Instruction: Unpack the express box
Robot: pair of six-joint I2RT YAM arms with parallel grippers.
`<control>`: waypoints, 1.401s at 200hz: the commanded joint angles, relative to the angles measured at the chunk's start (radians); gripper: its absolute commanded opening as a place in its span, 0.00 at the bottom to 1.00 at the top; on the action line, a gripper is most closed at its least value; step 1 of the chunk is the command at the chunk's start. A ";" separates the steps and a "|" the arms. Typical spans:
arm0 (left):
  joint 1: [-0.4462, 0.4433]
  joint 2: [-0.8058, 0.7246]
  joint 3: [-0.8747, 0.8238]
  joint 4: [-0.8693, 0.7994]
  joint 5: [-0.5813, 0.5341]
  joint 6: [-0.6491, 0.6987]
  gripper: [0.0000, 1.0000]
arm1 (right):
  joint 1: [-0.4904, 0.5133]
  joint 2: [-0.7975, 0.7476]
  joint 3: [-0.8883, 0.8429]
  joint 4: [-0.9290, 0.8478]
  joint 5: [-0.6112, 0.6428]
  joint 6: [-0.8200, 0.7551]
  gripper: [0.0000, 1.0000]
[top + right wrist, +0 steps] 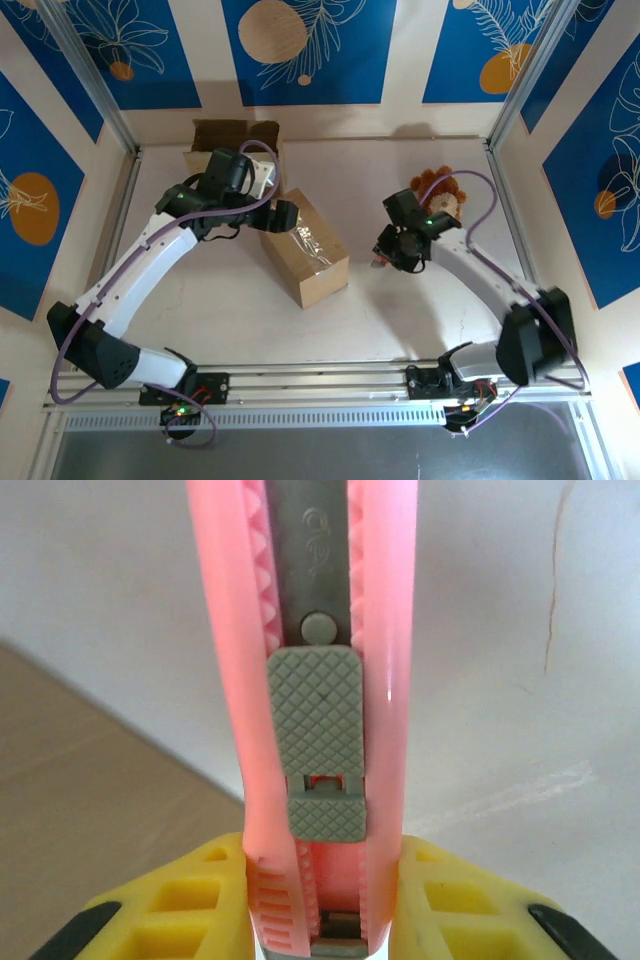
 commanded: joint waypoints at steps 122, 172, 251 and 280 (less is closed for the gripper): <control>-0.158 0.160 0.030 0.479 0.198 -0.309 0.87 | 0.154 -0.229 0.114 -0.033 -0.197 -0.660 0.21; -0.186 0.214 0.056 0.492 0.217 -0.324 0.85 | 0.188 -0.210 0.136 -0.004 -0.223 -0.666 0.21; -0.192 0.249 0.072 0.498 0.216 -0.327 0.07 | 0.201 -0.194 0.141 0.043 -0.265 -0.660 0.21; -0.191 0.231 0.053 0.517 0.201 -0.329 0.00 | 0.197 -0.195 0.135 0.066 -0.292 -0.658 0.24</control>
